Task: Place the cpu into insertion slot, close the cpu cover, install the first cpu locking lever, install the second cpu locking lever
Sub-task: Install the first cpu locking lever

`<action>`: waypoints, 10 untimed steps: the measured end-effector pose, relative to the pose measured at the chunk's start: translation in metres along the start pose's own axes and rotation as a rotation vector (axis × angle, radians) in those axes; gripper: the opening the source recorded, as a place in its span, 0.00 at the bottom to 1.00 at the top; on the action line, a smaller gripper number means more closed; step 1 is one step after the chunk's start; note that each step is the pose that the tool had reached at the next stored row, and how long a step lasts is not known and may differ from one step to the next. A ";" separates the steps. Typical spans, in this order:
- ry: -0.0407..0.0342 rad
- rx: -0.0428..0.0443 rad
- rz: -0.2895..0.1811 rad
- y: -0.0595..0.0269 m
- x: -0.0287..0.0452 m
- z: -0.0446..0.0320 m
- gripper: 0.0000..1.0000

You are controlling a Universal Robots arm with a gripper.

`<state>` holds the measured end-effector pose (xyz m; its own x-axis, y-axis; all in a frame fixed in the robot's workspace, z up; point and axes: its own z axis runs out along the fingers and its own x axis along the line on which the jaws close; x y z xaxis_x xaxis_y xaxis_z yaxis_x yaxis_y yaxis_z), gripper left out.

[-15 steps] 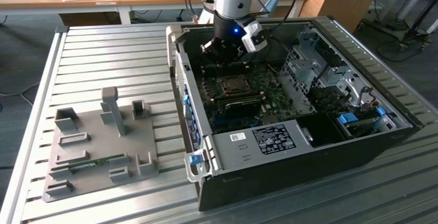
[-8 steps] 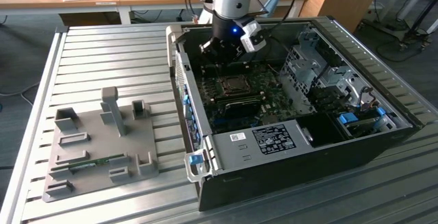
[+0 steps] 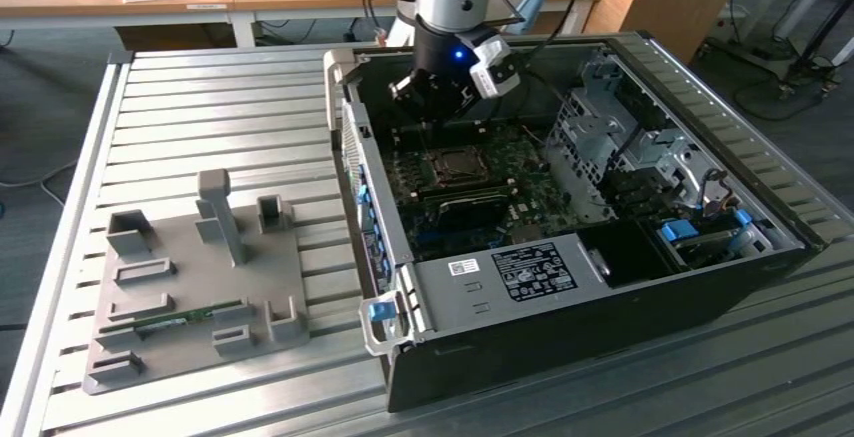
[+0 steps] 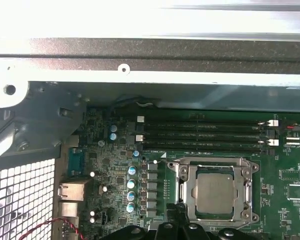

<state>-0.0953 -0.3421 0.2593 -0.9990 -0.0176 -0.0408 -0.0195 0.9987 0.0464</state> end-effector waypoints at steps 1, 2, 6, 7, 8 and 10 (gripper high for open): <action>-0.0001 -0.0001 0.000 0.0000 0.0000 0.0000 0.11; 0.0000 0.0000 0.000 0.0000 0.0000 -0.0001 0.11; 0.0001 0.0002 0.000 0.0000 0.0009 -0.0002 0.11; 0.0000 0.0002 0.000 0.0000 0.0014 -0.0001 0.11; 0.0000 0.0003 0.000 0.0000 0.0023 -0.0001 0.11; -0.0004 0.0002 0.000 0.0000 0.0044 0.0001 0.11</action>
<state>-0.0996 -0.3422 0.2591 -0.9990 -0.0177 -0.0412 -0.0196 0.9987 0.0462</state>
